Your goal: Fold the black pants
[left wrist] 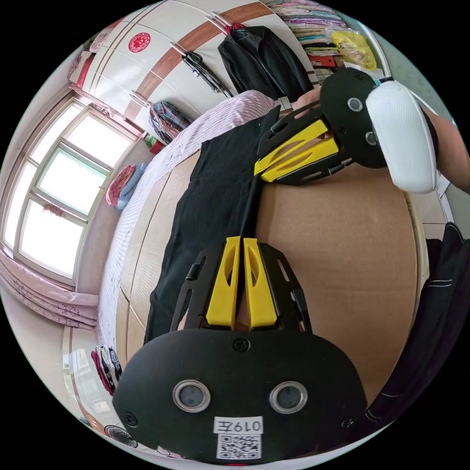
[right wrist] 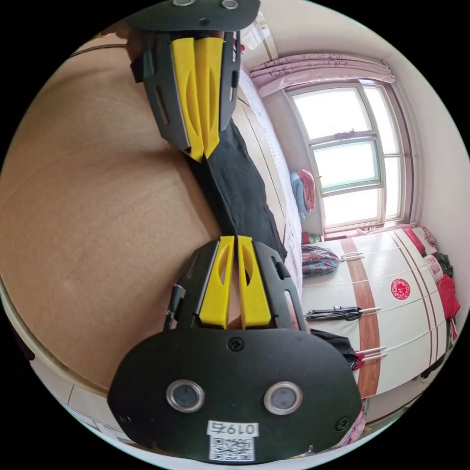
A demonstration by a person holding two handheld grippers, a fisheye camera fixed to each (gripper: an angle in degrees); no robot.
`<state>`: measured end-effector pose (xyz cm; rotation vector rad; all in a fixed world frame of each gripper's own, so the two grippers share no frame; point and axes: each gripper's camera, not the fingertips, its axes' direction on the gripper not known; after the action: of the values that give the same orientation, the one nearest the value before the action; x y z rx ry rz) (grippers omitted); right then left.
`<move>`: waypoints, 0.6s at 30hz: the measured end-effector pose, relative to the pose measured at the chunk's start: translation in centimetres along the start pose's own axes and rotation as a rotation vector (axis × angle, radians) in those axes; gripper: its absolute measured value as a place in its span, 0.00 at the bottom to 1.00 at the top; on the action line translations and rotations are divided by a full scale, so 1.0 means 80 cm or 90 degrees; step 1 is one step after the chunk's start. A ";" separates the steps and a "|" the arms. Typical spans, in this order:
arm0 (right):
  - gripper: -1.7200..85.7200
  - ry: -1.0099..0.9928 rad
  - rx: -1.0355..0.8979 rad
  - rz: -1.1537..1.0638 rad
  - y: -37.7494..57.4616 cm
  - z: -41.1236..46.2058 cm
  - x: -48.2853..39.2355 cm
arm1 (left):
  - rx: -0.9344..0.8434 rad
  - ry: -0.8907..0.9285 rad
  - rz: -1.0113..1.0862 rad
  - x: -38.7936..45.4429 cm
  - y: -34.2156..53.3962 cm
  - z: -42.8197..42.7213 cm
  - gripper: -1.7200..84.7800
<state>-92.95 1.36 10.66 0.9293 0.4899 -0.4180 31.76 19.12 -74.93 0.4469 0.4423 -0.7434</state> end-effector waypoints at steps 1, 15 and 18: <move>0.02 0.003 0.000 -0.001 0.000 -0.001 0.000 | -0.001 -0.001 0.001 0.000 0.000 0.000 0.03; 0.03 0.138 -0.196 -0.016 0.068 0.059 0.023 | -0.018 -0.030 -0.006 0.013 -0.010 0.003 0.03; 0.01 0.155 -0.202 -0.021 0.077 0.071 0.032 | -0.023 -0.048 -0.005 0.020 -0.013 0.004 0.03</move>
<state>-86.32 -0.46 16.09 0.6674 0.7703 -0.2480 32.08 17.41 -75.76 0.3824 0.3867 -0.7555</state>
